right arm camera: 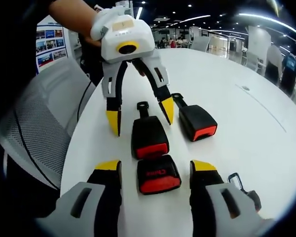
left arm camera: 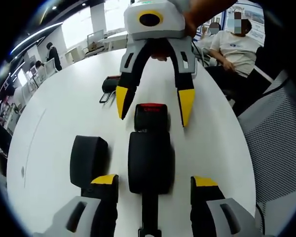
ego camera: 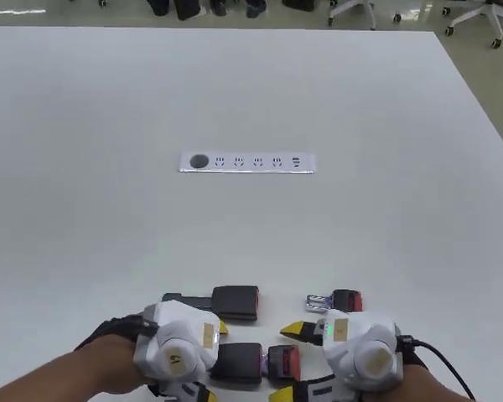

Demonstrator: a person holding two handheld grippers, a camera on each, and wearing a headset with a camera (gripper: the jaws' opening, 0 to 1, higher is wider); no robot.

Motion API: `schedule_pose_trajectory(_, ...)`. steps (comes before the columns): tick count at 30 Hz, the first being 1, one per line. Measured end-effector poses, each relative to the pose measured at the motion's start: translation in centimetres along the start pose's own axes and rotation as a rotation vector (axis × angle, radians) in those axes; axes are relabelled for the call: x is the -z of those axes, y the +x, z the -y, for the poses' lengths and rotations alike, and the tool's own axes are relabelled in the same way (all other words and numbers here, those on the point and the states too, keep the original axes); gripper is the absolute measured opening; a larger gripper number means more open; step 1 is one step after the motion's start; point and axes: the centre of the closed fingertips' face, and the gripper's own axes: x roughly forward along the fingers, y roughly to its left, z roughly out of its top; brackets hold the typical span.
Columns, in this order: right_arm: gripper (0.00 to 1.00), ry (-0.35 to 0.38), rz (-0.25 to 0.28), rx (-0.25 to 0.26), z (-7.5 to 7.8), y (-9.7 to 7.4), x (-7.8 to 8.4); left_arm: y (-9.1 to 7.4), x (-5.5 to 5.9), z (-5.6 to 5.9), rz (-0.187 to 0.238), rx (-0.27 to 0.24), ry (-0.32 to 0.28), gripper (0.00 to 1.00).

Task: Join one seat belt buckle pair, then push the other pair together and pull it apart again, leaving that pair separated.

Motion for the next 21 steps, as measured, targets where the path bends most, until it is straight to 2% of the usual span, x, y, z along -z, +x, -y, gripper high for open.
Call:
schedule_pose_trajectory(1,0.58,0.008,0.010,0.010,0.2,-0.1,-0.2,-0.2,-0.3,0.0,0.014,-0.003,-0.013,0.61)
schedule_pose_trajectory(3,0.64,0.023,0.019,0.027,0.5,-0.4,-0.4,-0.8,-1.3,0.1,0.071,0.003,-0.058,0.64)
schedule_pose_trajectory(6,0.66,0.051,0.033,0.046,0.9,-0.9,-0.7,-1.4,-1.4,-0.4,0.070,-0.022,-0.061,0.69)
schedule_pose_trajectory(10,0.67,0.042,0.054,0.073,1.7,-1.7,-1.1,-2.5,-2.3,-1.0,0.108,-0.052,-0.080,0.71)
schedule_pose_trajectory(16,0.68,0.039,0.067,0.105,2.9,-2.9,-1.1,-3.6,-2.9,-2.3,0.131,-0.089,-0.093,0.73)
schedule_pose_trajectory(21,0.68,0.055,0.080,0.149,4.7,-4.2,-1.0,-4.3,-3.2,-3.5,0.133,-0.111,-0.090,0.74)
